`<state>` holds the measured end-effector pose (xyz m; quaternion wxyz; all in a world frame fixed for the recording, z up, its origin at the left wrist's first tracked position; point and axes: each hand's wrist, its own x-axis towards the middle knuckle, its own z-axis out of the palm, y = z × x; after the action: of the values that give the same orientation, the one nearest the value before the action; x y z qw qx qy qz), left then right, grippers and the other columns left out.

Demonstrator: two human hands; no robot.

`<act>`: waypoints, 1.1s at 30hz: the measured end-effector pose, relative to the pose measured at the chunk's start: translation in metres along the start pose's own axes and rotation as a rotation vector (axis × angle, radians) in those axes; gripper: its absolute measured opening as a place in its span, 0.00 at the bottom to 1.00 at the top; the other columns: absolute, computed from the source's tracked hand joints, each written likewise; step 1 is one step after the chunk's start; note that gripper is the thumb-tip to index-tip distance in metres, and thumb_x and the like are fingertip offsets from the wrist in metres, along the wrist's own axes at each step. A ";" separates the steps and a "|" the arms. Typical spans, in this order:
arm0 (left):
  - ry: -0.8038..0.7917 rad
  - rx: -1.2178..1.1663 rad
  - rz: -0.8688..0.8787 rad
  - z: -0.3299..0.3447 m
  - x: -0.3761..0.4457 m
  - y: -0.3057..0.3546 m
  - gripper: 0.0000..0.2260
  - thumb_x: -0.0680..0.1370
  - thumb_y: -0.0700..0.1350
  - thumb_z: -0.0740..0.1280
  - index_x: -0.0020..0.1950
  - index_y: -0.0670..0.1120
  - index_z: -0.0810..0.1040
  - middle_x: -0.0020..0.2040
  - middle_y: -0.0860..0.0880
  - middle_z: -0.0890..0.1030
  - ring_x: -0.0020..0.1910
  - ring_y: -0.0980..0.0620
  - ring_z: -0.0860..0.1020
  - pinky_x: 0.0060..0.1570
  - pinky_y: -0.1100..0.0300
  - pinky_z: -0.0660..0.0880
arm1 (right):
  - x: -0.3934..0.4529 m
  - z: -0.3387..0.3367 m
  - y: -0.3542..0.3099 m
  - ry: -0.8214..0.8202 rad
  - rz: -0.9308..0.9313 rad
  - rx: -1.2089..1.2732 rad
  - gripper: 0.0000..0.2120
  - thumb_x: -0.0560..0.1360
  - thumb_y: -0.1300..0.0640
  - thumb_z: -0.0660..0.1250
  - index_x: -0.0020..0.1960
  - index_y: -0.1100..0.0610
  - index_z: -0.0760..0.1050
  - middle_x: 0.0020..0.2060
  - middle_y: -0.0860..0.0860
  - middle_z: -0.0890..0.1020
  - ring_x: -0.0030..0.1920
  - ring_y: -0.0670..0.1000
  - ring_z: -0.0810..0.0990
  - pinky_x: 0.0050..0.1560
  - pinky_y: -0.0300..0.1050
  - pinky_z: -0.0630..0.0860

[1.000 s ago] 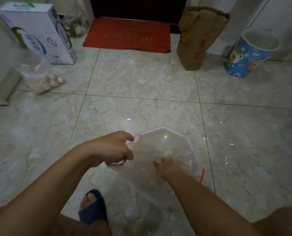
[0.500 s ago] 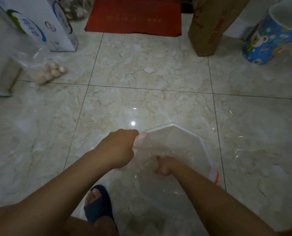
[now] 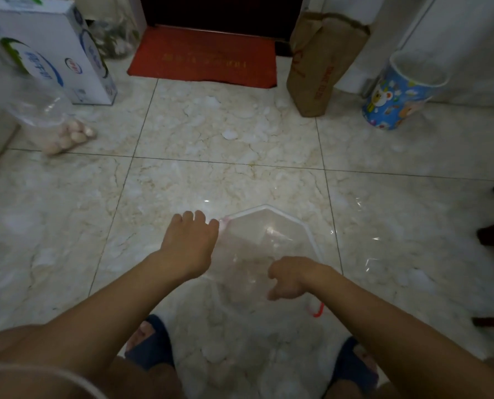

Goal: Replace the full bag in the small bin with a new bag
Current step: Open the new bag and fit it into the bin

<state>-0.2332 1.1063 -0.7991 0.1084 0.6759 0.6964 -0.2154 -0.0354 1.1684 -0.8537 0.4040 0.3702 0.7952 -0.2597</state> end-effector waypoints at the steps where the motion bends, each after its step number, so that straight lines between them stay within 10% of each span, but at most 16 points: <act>1: 0.035 -0.026 0.053 0.003 -0.003 0.003 0.33 0.76 0.41 0.65 0.78 0.47 0.54 0.75 0.38 0.62 0.74 0.37 0.60 0.73 0.46 0.58 | -0.004 0.005 0.002 0.065 0.010 -0.023 0.22 0.76 0.47 0.65 0.67 0.56 0.74 0.65 0.56 0.76 0.63 0.58 0.76 0.61 0.52 0.74; 5: 0.176 -0.208 0.378 0.007 -0.018 0.020 0.30 0.78 0.50 0.66 0.78 0.51 0.59 0.78 0.47 0.60 0.78 0.47 0.53 0.76 0.52 0.45 | -0.020 0.030 0.001 0.345 0.029 0.034 0.11 0.75 0.59 0.63 0.52 0.48 0.80 0.54 0.52 0.81 0.53 0.57 0.80 0.59 0.59 0.74; 13: 0.028 -0.265 0.455 0.035 -0.029 0.027 0.23 0.75 0.46 0.71 0.70 0.52 0.73 0.63 0.51 0.80 0.60 0.50 0.78 0.57 0.57 0.74 | -0.073 0.070 -0.002 0.697 -0.234 -0.026 0.10 0.76 0.59 0.63 0.53 0.52 0.80 0.48 0.50 0.84 0.47 0.55 0.82 0.50 0.49 0.76; 20: -0.025 -0.211 0.466 0.044 -0.038 0.026 0.12 0.72 0.36 0.66 0.48 0.50 0.85 0.47 0.53 0.84 0.45 0.53 0.81 0.47 0.60 0.77 | -0.094 0.090 0.007 0.613 -0.154 -0.005 0.14 0.75 0.60 0.64 0.59 0.51 0.78 0.55 0.48 0.82 0.53 0.52 0.80 0.51 0.47 0.75; 28: -0.141 -0.164 0.493 0.062 -0.043 0.029 0.11 0.73 0.36 0.67 0.49 0.48 0.83 0.50 0.51 0.83 0.46 0.51 0.80 0.49 0.57 0.78 | -0.095 0.119 0.008 0.590 -0.188 -0.253 0.23 0.52 0.68 0.74 0.45 0.53 0.75 0.28 0.48 0.79 0.24 0.49 0.77 0.22 0.39 0.67; 33: -0.188 -0.102 0.472 0.073 -0.042 0.029 0.11 0.73 0.34 0.66 0.50 0.46 0.83 0.51 0.48 0.82 0.47 0.49 0.80 0.47 0.58 0.75 | -0.081 0.136 0.015 0.597 -0.309 -0.375 0.24 0.51 0.66 0.74 0.44 0.54 0.73 0.32 0.50 0.80 0.32 0.51 0.80 0.39 0.44 0.80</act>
<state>-0.2125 1.0363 -0.8496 0.2539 0.7903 0.5163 -0.2105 0.0699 1.0494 -0.8606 0.1714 0.2250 0.9580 -0.0482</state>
